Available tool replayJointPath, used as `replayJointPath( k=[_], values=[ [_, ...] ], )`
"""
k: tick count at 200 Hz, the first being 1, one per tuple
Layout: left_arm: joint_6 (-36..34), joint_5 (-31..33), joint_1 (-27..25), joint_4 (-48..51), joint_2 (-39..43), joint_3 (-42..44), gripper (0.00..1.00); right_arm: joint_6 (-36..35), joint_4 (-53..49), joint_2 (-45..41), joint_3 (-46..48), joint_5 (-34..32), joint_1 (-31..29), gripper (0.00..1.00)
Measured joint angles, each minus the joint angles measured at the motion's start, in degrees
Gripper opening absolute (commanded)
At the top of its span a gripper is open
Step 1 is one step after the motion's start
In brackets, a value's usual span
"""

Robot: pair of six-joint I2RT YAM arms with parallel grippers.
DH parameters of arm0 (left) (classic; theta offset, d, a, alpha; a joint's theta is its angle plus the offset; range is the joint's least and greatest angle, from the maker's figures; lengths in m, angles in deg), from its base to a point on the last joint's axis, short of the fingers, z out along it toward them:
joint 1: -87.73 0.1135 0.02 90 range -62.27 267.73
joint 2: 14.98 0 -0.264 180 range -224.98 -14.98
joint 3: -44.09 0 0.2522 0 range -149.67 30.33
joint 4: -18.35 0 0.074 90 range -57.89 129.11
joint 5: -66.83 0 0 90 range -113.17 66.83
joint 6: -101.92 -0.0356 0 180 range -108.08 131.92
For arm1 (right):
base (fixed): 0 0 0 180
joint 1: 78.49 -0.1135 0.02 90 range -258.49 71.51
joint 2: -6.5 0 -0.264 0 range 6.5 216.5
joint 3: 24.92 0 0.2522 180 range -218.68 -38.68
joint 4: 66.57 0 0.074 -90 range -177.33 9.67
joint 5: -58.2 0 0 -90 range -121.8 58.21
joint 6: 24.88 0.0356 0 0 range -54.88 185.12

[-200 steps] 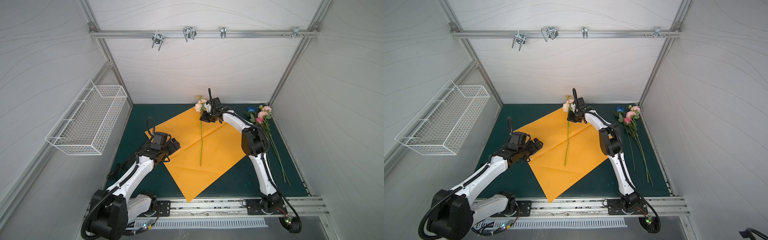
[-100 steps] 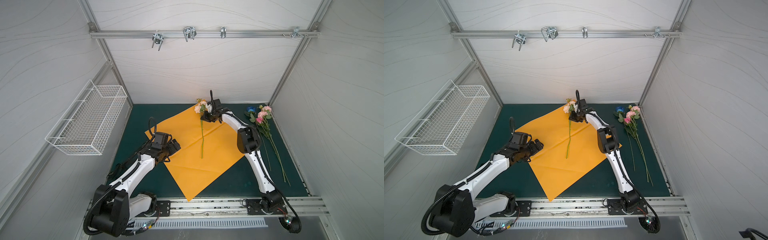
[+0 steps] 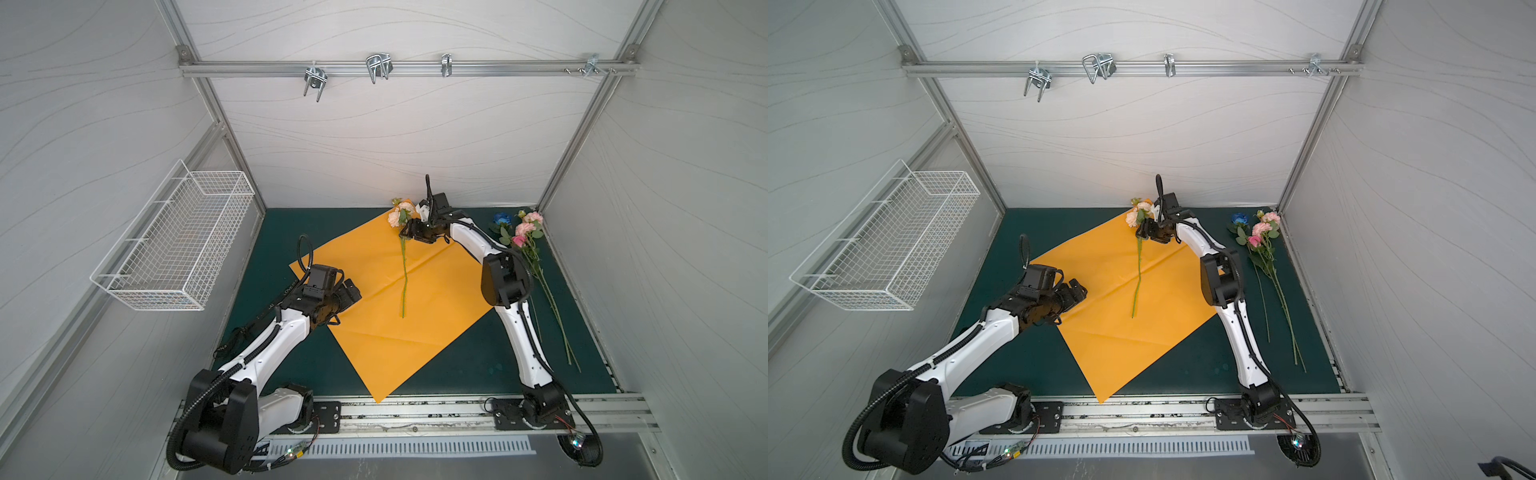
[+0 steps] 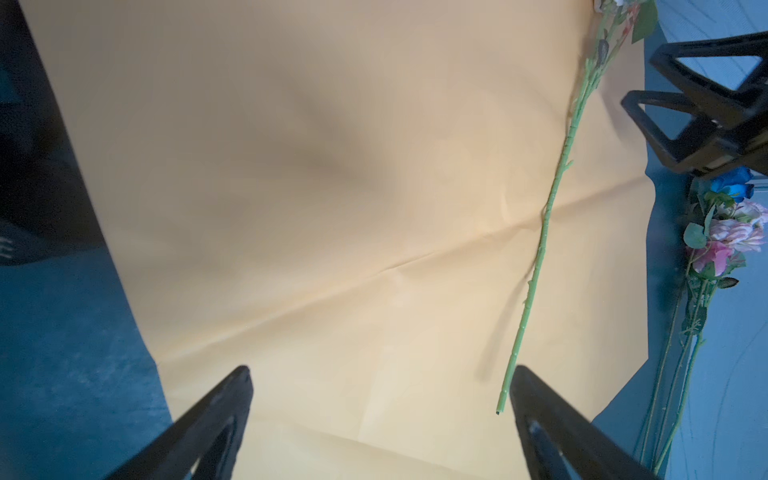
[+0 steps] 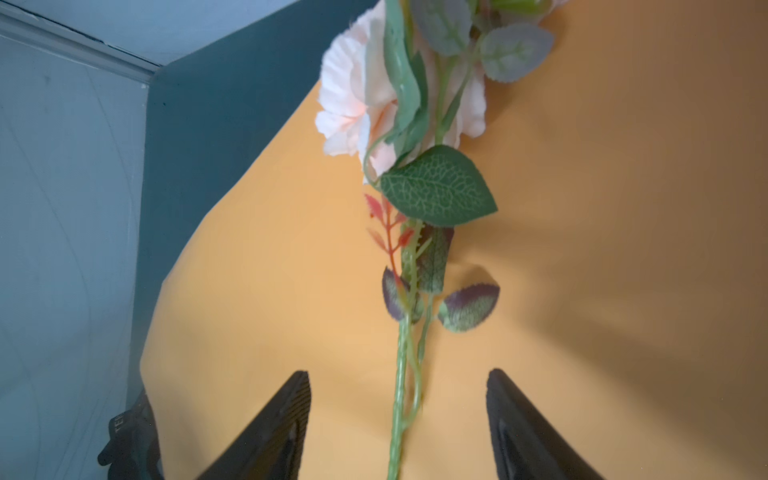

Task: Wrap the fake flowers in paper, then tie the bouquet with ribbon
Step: 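Lower the rose onto the sheet and open the right gripper, then move the right gripper back to the roses and grasp a pink rose stem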

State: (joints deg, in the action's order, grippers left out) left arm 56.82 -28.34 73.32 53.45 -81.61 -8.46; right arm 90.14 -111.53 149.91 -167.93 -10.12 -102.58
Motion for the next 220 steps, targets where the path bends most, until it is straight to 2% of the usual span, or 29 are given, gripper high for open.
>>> replayJointPath(
  k=[19, 47, 71, 98, 122, 150, 172, 220],
  values=[
    [-0.17, 0.00, 0.00, 0.50, 0.72, 0.00, 0.97, -0.87, -0.70, -9.77, 8.37, -0.33, 1.68, 0.63],
    [-0.31, -0.26, 0.00, 0.79, 1.68, -0.09, 0.97, -4.04, -1.11, -27.50, 23.30, -2.67, 6.45, 0.63],
    [-1.03, -1.33, 0.00, 0.79, 1.77, -0.26, 0.97, -7.96, -3.04, -42.03, 36.24, -7.85, 12.90, 0.62],
    [-2.10, -2.34, 0.00, 0.74, 1.77, -0.63, 0.97, -11.89, -5.88, -51.39, 46.69, -13.88, 22.95, 0.62],
    [-2.89, -2.89, 0.00, 0.70, 1.77, -0.66, 0.97, -14.19, -8.15, -52.92, 51.91, -18.47, 33.55, 0.60],
    [-3.19, -3.58, 0.00, 0.66, 1.77, -0.66, 0.97, -14.32, -10.54, -50.47, 52.76, -22.05, 43.60, 0.61],
    [-3.41, -3.96, 0.00, 0.68, 1.75, -0.68, 0.97, -13.92, -11.41, -47.93, 52.61, -23.12, 46.64, 0.64],
    [-4.04, -4.85, 0.00, 0.57, 0.46, -1.64, 0.97, -13.40, -11.23, -42.23, 54.25, -20.55, 47.76, 0.68]
  ],
)
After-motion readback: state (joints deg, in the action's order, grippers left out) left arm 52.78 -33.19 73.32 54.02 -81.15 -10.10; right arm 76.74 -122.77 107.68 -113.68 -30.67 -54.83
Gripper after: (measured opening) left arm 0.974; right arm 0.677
